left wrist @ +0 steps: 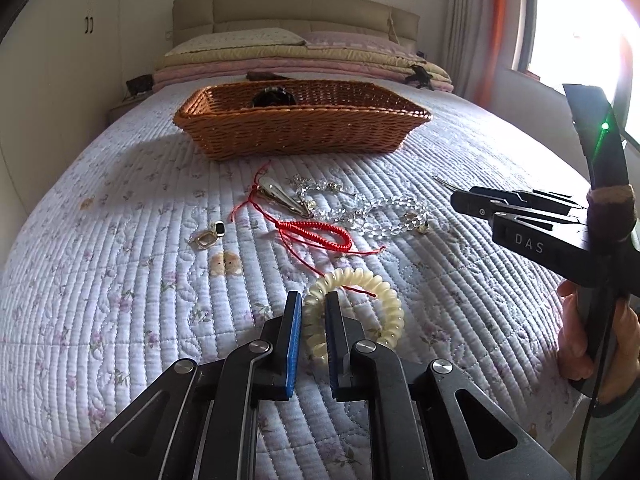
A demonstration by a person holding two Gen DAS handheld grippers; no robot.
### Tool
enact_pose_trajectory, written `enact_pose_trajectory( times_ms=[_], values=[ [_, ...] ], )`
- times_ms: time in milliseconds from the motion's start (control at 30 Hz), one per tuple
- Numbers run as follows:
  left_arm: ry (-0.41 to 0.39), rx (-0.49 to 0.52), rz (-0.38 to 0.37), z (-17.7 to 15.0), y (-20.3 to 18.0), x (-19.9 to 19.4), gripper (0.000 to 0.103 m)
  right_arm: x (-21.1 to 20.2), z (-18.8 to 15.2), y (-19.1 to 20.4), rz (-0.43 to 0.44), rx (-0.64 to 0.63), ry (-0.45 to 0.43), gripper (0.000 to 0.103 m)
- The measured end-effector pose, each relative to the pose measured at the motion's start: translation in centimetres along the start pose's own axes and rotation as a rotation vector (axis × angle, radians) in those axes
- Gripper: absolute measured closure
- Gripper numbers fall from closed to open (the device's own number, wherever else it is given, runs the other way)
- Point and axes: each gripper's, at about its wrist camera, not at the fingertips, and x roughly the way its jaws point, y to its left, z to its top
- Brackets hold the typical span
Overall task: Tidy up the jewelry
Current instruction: 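Close left tool on the cream coil hair tie while right tool grasps the silver hair clip, then carry hair tie and clip into the wicker basket and open both tools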
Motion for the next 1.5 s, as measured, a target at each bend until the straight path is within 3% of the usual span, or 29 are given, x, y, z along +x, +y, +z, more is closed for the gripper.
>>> enact_pose_trajectory(
  times_ms=[367,667,833,1000,1100,1233,1500],
  values=[
    [-0.086,-0.08,-0.086,0.7,1.6,-2.2,0.092,-1.9,0.3,-0.5,0.036,0.029,-0.072,0.076],
    [-0.135,-0.094,-0.088,2.4,1.8,-3.6,0.092,-3.9,0.6,-1.4,0.073,0.064,-0.14,0.076],
    [-0.167,-0.089,-0.062,5.3,2.1,-4.2,0.092,-5.8,3.4,-1.9,0.083,0.085,-0.2,0.076],
    [-0.22,-0.077,-0.006,11.2,2.9,-3.9,0.092,-5.8,8.8,-2.4,0.089,0.097,-0.229,0.076],
    [-0.243,-0.089,0.031,15.2,4.1,-2.5,0.092,-3.8,12.3,-2.6,0.099,0.114,-0.21,0.076],
    [-0.213,-0.123,0.064,19.2,6.0,1.6,0.092,0.9,15.7,-2.7,0.113,0.144,-0.138,0.076],
    [-0.101,-0.147,0.116,19.5,8.2,9.6,0.092,9.8,17.4,-1.6,0.095,0.164,0.022,0.076]
  ],
)
